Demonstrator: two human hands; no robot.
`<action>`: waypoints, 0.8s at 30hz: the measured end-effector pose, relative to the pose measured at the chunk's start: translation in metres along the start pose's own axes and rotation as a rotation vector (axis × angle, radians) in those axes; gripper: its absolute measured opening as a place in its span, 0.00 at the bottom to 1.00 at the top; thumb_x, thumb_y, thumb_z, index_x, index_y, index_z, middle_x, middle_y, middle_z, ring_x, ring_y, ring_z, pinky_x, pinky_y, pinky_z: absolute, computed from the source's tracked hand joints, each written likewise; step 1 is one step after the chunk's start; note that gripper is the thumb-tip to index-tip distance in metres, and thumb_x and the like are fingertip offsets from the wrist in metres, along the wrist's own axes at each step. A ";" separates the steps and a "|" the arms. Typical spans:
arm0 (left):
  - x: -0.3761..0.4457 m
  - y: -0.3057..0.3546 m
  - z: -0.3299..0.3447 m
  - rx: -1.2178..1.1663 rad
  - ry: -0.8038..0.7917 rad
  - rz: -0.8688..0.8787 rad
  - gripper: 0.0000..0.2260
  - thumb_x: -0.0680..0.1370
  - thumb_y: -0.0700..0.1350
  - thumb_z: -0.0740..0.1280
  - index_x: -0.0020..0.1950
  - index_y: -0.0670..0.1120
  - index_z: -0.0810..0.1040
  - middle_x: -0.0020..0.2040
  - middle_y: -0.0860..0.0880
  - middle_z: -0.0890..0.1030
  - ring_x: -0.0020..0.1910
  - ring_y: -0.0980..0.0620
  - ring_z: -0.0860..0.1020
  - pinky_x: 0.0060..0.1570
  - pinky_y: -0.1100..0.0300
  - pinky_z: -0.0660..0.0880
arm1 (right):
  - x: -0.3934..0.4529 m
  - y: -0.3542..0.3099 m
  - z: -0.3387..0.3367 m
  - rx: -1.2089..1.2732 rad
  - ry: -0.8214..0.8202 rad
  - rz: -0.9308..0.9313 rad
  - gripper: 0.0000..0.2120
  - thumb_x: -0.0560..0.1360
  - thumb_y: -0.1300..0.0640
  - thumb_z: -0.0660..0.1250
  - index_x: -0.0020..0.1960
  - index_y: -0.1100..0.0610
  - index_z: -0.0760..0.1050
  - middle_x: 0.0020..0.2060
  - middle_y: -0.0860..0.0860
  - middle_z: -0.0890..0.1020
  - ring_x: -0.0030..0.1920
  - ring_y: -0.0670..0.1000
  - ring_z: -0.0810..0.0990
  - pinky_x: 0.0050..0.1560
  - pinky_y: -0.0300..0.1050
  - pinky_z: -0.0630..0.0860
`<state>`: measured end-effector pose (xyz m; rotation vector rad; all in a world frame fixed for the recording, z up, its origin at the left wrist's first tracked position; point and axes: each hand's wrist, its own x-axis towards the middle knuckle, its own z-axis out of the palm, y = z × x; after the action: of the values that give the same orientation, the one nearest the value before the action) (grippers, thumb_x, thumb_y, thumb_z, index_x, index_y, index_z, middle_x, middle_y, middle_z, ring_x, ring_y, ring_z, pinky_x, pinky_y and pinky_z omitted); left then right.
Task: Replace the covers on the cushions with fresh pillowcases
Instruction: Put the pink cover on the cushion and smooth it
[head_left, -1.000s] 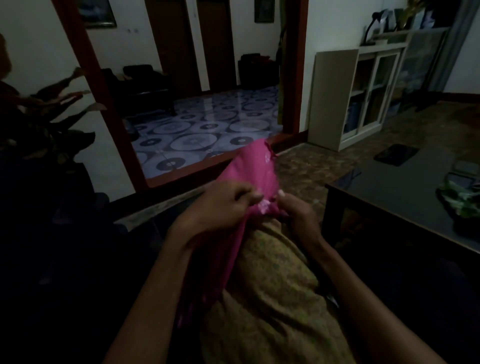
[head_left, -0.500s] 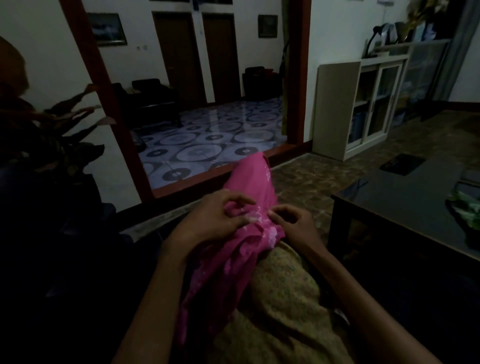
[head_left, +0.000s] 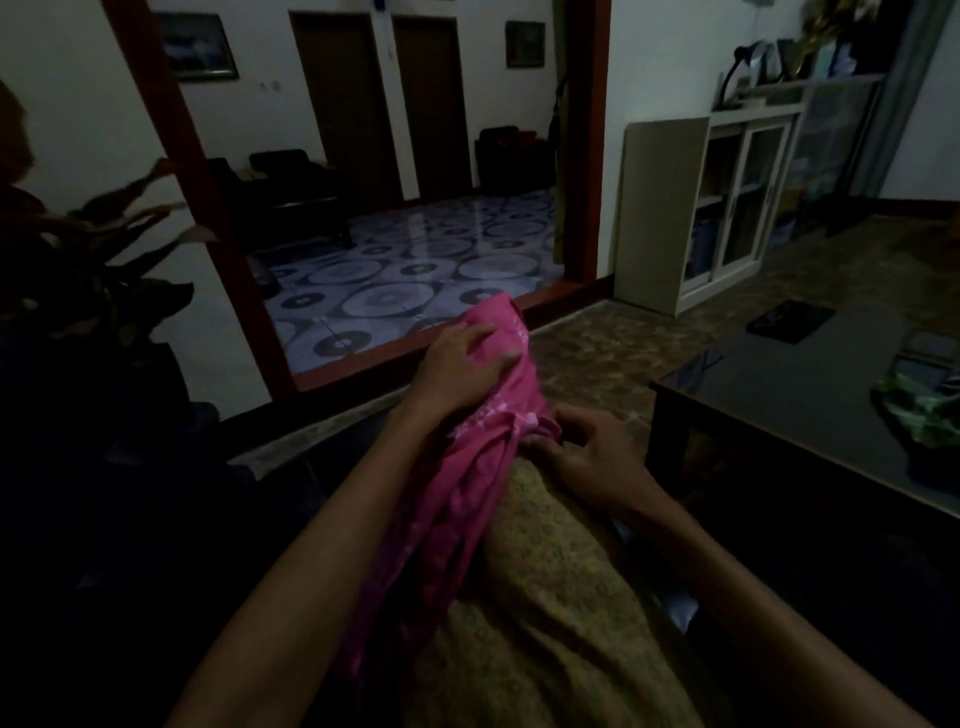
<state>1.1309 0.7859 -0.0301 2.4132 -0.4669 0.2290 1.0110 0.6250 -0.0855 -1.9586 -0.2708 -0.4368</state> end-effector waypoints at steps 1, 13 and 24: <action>0.005 0.001 0.001 -0.011 0.006 -0.008 0.29 0.72 0.62 0.72 0.71 0.56 0.72 0.74 0.47 0.69 0.70 0.47 0.70 0.69 0.46 0.70 | -0.001 0.000 0.004 -0.051 0.115 -0.068 0.10 0.73 0.49 0.76 0.46 0.55 0.83 0.41 0.49 0.84 0.42 0.47 0.82 0.44 0.48 0.77; -0.011 0.002 0.009 -0.074 0.116 0.013 0.22 0.66 0.49 0.72 0.60 0.58 0.75 0.63 0.51 0.79 0.61 0.48 0.78 0.61 0.49 0.76 | -0.054 -0.009 0.015 -0.301 0.183 -0.339 0.20 0.81 0.44 0.64 0.35 0.53 0.68 0.30 0.45 0.71 0.30 0.46 0.71 0.31 0.50 0.68; -0.033 0.008 -0.002 0.255 0.317 0.080 0.07 0.76 0.49 0.72 0.49 0.47 0.87 0.49 0.48 0.86 0.50 0.47 0.83 0.51 0.52 0.79 | -0.057 -0.017 0.026 0.064 0.050 -0.070 0.15 0.76 0.42 0.68 0.42 0.53 0.81 0.35 0.48 0.82 0.37 0.48 0.80 0.37 0.41 0.74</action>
<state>1.0973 0.7901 -0.0331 2.5401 -0.4075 0.7333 0.9571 0.6565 -0.1048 -1.8771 -0.3183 -0.5159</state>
